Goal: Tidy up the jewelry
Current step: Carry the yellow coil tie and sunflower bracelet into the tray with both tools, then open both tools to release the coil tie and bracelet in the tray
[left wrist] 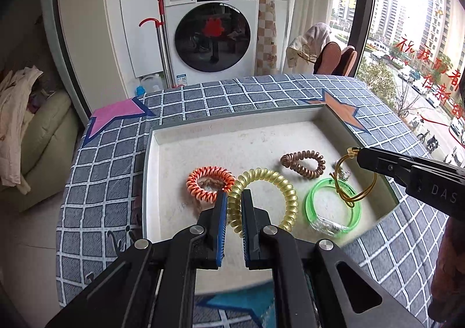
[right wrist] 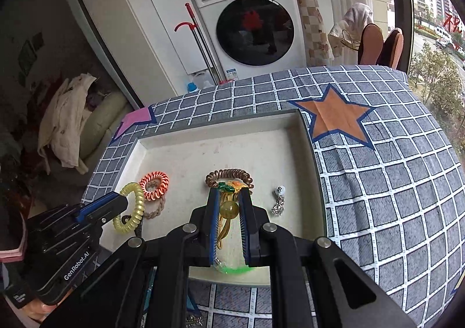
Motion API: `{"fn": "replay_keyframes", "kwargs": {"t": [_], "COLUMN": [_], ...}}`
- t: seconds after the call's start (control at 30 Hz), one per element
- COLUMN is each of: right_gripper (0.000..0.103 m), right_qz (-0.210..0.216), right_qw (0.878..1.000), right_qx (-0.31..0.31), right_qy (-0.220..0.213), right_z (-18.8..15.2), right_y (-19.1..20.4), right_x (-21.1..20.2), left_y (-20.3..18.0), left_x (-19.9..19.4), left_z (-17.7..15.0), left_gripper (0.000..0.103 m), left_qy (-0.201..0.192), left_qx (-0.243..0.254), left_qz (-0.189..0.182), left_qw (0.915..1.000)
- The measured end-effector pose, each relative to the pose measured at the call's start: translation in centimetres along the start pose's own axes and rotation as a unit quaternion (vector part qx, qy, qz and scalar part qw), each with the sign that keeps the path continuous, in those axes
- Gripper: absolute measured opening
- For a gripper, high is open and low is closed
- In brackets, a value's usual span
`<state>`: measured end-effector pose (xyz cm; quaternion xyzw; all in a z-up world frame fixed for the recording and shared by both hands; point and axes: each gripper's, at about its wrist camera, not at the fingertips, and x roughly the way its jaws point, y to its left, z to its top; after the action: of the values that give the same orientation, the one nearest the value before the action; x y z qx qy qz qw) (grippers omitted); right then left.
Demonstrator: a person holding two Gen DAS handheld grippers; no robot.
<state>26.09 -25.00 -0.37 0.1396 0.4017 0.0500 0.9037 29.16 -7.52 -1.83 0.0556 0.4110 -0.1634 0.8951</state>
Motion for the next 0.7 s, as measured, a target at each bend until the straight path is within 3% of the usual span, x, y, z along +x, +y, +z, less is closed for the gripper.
{"fn": "replay_keyframes", "kwargs": {"t": [0.17, 0.47, 0.7], "right_gripper": [0.014, 0.014, 0.015], "right_qz": [0.003, -0.031, -0.048], "right_qw": [1.0, 0.999, 0.998], "right_qx": [0.013, 0.007, 0.002], "right_qy": [0.005, 0.017, 0.031], "right_z": [0.3, 0.0, -0.6], "right_y": [-0.7, -1.6, -1.8], "right_x": [1.9, 4.1, 5.0], "left_y": [-0.2, -0.7, -1.3], "left_x": [1.7, 4.1, 5.1], "left_z": [0.4, -0.1, -0.6], "left_gripper": [0.029, 0.029, 0.03], "left_qy": [0.008, 0.023, 0.027], "left_qx": [-0.001, 0.006, 0.027], "left_qz": [0.009, 0.026, 0.057], "left_qw": [0.9999, 0.9994, 0.9976]}}
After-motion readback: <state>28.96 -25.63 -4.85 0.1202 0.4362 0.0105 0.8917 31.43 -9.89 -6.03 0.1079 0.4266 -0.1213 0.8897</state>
